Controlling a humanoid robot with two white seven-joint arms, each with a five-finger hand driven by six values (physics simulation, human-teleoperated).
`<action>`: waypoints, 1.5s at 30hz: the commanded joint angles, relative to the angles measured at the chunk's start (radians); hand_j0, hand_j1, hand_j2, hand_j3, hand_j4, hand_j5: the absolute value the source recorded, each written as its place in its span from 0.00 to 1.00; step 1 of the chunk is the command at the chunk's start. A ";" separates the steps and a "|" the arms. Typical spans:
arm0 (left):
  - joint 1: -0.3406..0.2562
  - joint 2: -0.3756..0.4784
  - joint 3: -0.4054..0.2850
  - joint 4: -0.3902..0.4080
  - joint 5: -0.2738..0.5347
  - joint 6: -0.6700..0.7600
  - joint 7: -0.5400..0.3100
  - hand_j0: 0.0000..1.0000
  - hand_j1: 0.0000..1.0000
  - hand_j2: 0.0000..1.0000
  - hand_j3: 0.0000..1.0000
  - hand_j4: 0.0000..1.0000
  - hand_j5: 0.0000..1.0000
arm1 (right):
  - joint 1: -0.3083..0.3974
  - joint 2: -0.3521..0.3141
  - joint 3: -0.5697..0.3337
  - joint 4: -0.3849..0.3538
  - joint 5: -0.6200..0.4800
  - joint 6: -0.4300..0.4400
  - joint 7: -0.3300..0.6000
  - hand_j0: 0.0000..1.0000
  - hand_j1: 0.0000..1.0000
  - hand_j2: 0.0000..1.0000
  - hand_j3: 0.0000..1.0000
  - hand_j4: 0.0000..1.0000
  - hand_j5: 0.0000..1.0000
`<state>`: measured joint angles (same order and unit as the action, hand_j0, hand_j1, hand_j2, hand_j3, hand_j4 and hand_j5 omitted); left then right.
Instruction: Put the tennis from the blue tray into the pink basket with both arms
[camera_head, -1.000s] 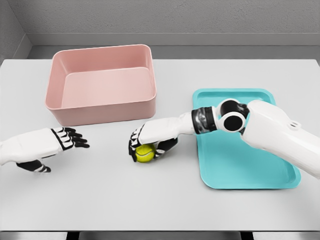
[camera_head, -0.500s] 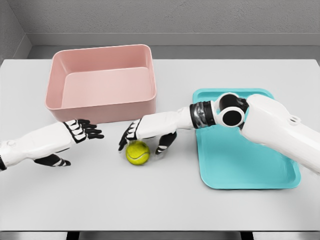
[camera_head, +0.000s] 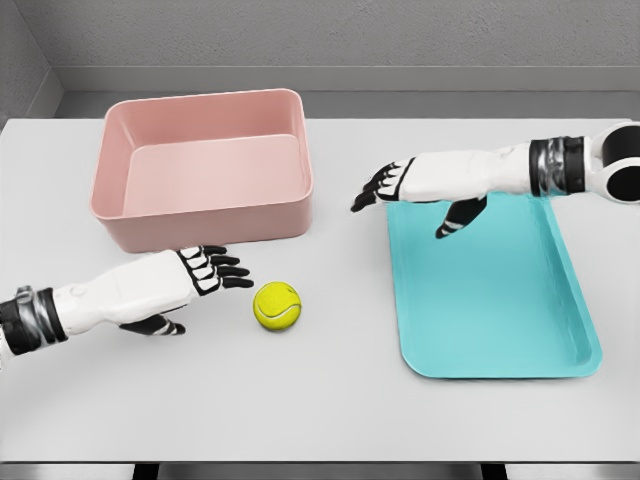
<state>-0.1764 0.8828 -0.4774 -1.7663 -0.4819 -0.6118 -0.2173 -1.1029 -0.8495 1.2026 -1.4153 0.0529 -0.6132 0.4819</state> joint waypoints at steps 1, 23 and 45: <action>-0.002 -0.010 -0.030 -0.001 -0.012 0.001 -0.004 1.00 1.00 1.00 1.00 1.00 1.00 | 0.000 -0.115 -0.026 0.015 -0.008 0.002 -0.114 1.00 1.00 1.00 1.00 1.00 1.00; -0.189 -0.174 -0.185 0.011 -0.076 0.001 -0.109 1.00 1.00 1.00 1.00 1.00 1.00 | 0.121 -0.195 -0.187 0.084 -0.007 0.002 -0.184 1.00 1.00 1.00 1.00 1.00 1.00; -0.199 -0.166 -0.170 0.070 -0.064 0.001 -0.132 1.00 1.00 1.00 1.00 1.00 1.00 | 0.121 -0.180 -0.186 0.093 -0.007 0.002 -0.189 1.00 1.00 1.00 1.00 1.00 1.00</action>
<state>-0.3743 0.7166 -0.6490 -1.6994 -0.5531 -0.6126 -0.3503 -0.9817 -1.0283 1.0185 -1.3224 0.0526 -0.6125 0.2940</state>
